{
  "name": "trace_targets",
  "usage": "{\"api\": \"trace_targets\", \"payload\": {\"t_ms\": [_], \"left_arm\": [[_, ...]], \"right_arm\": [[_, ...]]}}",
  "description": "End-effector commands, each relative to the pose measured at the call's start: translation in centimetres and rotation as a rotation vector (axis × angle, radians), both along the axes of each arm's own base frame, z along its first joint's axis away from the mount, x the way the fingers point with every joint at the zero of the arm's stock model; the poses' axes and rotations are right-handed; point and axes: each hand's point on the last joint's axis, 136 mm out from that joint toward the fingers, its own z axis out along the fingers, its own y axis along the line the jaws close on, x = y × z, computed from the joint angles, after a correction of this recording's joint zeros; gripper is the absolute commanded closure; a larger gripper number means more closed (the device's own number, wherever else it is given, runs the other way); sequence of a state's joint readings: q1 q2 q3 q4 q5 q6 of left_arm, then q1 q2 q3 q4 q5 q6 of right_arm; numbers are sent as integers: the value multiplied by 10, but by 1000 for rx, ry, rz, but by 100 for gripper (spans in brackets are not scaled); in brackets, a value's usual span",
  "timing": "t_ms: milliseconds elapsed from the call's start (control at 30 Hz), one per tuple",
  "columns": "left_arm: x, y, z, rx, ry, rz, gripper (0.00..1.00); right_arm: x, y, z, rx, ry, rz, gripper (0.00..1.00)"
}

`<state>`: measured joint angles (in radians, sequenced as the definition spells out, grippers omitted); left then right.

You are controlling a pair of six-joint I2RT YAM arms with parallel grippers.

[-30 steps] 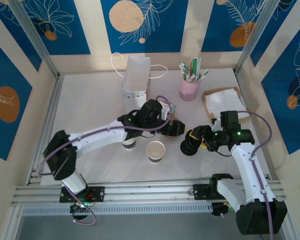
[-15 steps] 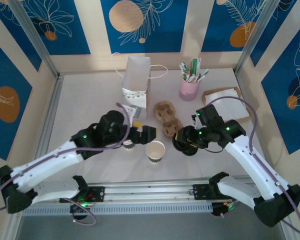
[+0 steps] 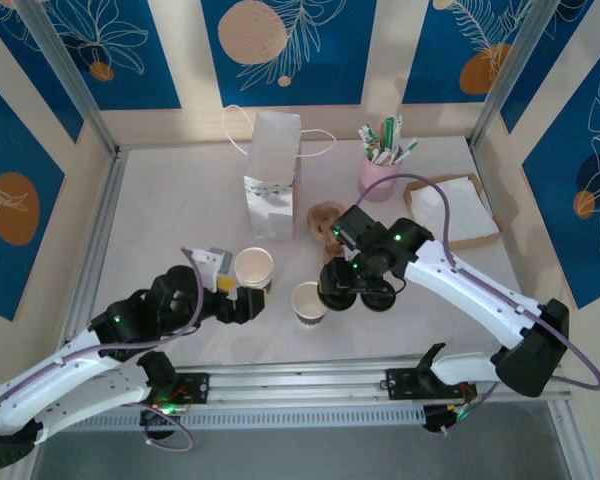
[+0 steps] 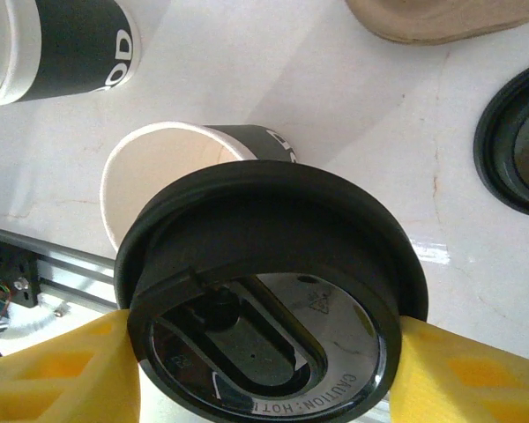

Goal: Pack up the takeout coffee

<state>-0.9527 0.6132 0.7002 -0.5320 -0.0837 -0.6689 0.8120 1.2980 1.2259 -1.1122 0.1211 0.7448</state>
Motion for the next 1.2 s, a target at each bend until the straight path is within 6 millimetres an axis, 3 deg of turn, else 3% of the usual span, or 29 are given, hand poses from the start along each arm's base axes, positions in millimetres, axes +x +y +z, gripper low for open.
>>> {"api": "trace_targets", "payload": {"t_ms": [0,500,1167], "left_arm": [[2,14,-11,21,12,58,0],[4,21,-26,44,2,88,0],[6,21,-29,59,-9,84,0]], "right_arm": [[-1,5,1,-52,3,26,38],[-5,42,-16,-183,59,141,37],[1,53,-26,-273,93,174,37]]}}
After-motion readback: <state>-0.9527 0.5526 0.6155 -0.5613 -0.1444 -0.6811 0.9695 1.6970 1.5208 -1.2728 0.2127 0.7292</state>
